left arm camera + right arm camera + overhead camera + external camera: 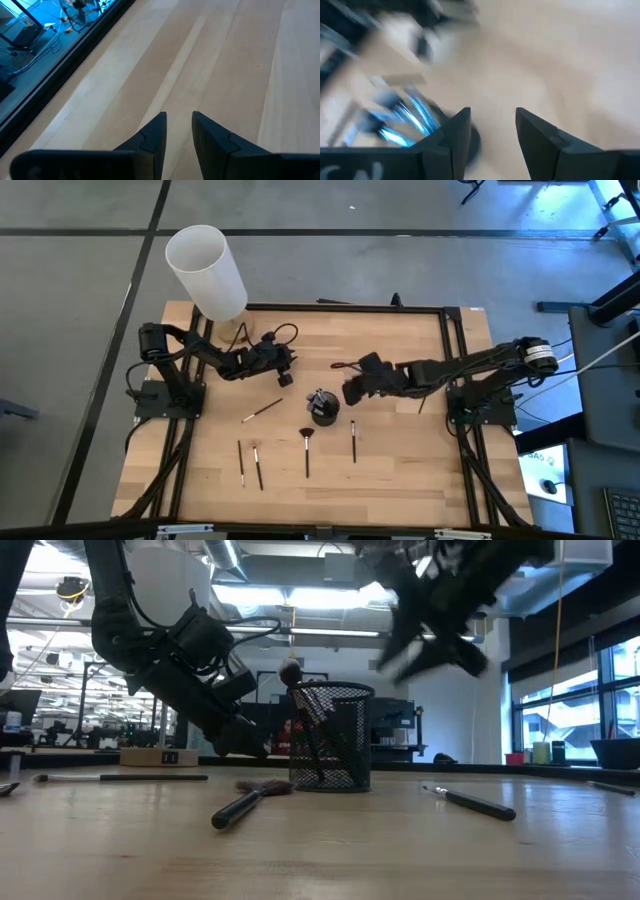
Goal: Pick & Place Makeup Brushes
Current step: Put the eyeshadow brush into the makeup organizer
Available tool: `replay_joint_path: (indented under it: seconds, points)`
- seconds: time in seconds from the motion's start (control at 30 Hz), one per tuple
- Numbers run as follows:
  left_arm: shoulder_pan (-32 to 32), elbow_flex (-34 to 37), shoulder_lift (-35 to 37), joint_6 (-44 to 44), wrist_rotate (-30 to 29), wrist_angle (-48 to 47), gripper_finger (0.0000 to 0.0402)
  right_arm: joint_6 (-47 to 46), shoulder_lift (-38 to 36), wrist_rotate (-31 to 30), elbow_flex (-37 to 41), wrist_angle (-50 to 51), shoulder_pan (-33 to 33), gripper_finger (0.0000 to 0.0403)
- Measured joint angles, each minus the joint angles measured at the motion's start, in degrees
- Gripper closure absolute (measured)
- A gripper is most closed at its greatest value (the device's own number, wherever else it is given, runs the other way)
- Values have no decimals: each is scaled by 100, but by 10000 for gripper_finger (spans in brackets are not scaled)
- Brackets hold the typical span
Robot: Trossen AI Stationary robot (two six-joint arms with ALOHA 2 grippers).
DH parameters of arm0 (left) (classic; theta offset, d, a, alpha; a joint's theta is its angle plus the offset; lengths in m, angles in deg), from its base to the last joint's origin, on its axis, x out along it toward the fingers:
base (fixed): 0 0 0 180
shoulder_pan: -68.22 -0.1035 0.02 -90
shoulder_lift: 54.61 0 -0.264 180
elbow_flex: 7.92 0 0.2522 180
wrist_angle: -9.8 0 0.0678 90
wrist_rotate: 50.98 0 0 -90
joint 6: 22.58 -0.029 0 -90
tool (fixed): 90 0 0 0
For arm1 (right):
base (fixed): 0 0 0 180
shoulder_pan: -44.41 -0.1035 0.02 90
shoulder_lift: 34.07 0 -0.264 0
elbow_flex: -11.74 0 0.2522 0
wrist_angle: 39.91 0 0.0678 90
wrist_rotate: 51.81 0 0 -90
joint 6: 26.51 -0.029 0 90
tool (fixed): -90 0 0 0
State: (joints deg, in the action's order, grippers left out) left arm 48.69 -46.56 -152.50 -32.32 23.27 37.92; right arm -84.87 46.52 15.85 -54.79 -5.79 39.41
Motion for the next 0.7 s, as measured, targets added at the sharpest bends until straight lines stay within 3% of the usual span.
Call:
replay_joint_path:
  seconds: [0.17, 0.37, 0.7]
  points:
    - [0, -2, 0, 16, -4, 12, 313, -1165, 623, 1276, 6, 759, 0, 247]
    - [-2, -2, 0, 20, -22, 13, 313, -1459, 1274, 2097, 2, 190, -163, 247]
    - [-2, -2, 0, 17, -22, 4, 313, -1754, 1804, 2219, -19, -263, -287, 247]
